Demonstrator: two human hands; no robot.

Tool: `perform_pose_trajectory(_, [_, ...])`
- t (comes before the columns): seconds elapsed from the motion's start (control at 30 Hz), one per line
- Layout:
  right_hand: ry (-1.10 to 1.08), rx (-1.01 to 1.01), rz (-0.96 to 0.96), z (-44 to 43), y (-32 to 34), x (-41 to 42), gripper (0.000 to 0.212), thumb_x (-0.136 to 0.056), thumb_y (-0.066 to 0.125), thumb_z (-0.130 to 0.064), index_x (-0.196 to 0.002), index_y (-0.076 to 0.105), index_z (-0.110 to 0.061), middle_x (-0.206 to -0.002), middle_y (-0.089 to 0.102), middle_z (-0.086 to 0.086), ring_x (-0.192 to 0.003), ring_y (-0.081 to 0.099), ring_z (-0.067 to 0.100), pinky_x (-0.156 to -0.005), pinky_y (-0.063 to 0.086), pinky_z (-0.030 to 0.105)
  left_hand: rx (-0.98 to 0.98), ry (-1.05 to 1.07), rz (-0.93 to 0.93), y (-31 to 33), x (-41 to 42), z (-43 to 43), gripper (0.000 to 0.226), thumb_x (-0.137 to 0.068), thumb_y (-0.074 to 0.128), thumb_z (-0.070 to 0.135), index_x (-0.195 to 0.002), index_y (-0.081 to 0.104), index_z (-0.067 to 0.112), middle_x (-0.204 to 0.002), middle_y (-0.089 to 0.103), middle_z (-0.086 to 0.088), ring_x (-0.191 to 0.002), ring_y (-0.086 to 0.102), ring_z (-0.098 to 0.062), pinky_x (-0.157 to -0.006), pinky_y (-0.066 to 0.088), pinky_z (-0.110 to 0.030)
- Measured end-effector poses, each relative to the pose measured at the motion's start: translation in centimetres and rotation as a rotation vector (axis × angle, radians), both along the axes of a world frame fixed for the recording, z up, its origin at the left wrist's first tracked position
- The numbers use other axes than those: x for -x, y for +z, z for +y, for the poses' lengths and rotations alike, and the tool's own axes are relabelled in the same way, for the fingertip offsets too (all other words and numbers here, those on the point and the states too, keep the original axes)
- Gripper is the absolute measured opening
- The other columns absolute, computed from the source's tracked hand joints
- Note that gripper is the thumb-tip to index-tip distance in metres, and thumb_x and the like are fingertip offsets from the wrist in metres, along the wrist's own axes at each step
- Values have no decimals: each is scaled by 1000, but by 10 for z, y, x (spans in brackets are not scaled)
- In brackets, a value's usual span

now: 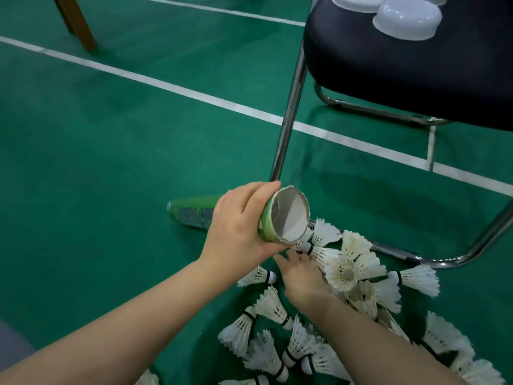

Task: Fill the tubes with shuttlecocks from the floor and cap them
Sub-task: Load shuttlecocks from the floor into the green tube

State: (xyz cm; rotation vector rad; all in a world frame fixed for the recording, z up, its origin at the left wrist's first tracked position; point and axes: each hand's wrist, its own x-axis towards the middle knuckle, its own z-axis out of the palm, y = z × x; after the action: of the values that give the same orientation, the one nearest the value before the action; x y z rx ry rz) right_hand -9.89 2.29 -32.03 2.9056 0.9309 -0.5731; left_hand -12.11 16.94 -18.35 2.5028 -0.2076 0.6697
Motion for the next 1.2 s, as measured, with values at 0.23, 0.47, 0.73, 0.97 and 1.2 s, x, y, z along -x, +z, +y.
perform_pose_trajectory(0.23, [-221,-373,60,-2,28,-13,60,-73,67,-14,-125,39,-20,-117,40,8,-102,47,28,-85,46,41,8,28,18,4,-1,-2,82,-59,68,54,-126,38,19,-118,57,-9,-109,45,-18,-92,40,-40])
perform_pose_trajectory(0.47, [-325,-476,99,-1,54,-10,64,-73,69,-24,-129,38,-21,-124,35,7,-109,46,27,-88,47,38,27,15,36,7,5,1,80,-60,62,58,-126,37,20,-119,58,-9,-110,45,-17,-93,41,-42])
perform_pose_trajectory(0.73, [-807,-1022,-7,-22,144,-17,61,-80,62,-45,-133,38,-26,-131,41,2,-112,48,16,-95,42,32,51,38,62,14,12,4,88,-52,83,43,-124,36,24,-117,58,-9,-109,51,-23,-93,40,-42])
perform_pose_trajectory(0.97, [-658,-1373,-81,-23,209,24,47,-80,45,-54,-123,42,-34,-120,46,-2,-103,51,9,-86,45,23,49,20,78,16,19,-16,93,-48,88,35,-123,34,26,-115,59,-8,-105,55,-29,-89,44,-50])
perform_pose_trajectory(1.2, [-531,-1049,-208,-3,179,53,73,-79,31,-66,-138,36,-24,-131,37,-8,-121,26,2,-104,24,25,92,-31,60,18,25,-34,60,-67,50,43,-123,37,26,-111,60,-9,-99,57,-30,-83,47,-49])
